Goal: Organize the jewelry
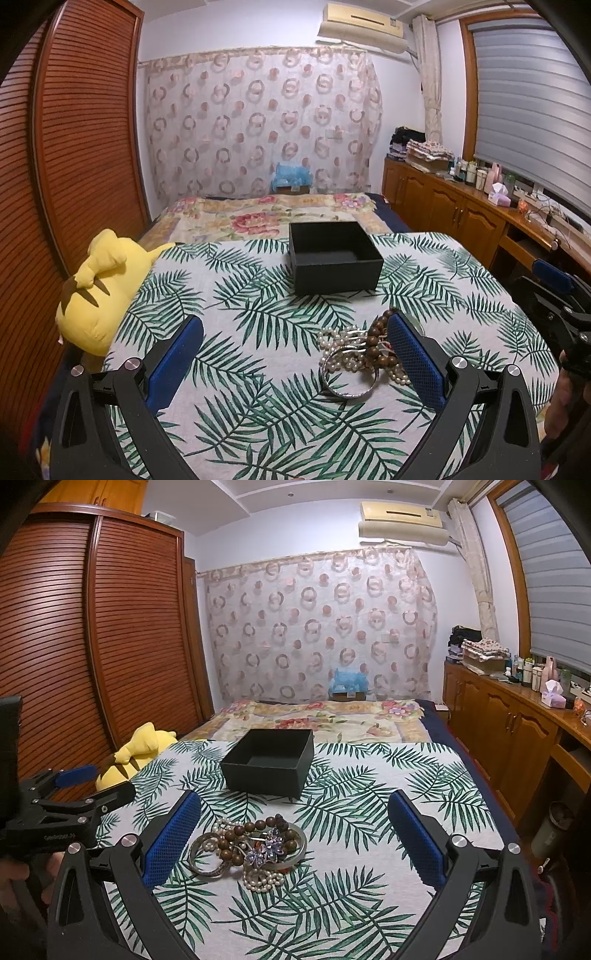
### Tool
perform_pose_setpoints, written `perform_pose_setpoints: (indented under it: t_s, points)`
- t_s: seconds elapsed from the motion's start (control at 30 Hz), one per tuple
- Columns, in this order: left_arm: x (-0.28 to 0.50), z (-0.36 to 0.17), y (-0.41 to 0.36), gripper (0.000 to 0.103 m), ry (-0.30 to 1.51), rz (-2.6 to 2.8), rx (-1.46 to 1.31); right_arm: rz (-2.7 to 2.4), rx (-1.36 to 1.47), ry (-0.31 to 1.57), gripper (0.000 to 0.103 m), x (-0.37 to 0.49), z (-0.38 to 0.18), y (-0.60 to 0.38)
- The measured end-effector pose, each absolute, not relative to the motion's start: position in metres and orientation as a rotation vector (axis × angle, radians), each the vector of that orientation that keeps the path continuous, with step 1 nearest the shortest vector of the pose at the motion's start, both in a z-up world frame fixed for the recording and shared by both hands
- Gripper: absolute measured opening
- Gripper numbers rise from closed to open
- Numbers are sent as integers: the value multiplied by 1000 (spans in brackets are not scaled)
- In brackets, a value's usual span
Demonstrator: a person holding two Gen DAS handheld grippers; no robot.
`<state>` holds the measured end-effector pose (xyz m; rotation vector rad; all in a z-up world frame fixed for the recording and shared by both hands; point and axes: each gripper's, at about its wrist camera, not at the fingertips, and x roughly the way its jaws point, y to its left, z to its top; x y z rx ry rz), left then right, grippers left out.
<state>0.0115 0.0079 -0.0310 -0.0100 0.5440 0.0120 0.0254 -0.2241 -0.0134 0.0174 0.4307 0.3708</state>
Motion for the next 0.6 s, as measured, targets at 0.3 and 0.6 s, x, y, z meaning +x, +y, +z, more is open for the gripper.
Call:
perform_pose_setpoints:
  t_s: [0.3,0.6]
  points:
    - [31,-47,13,97,623,21,-4,363,-13,475,102,34,-48,-229]
    - [51,-61,5,97,689,-47,36,374,-22,561,102,46,-77,-239]
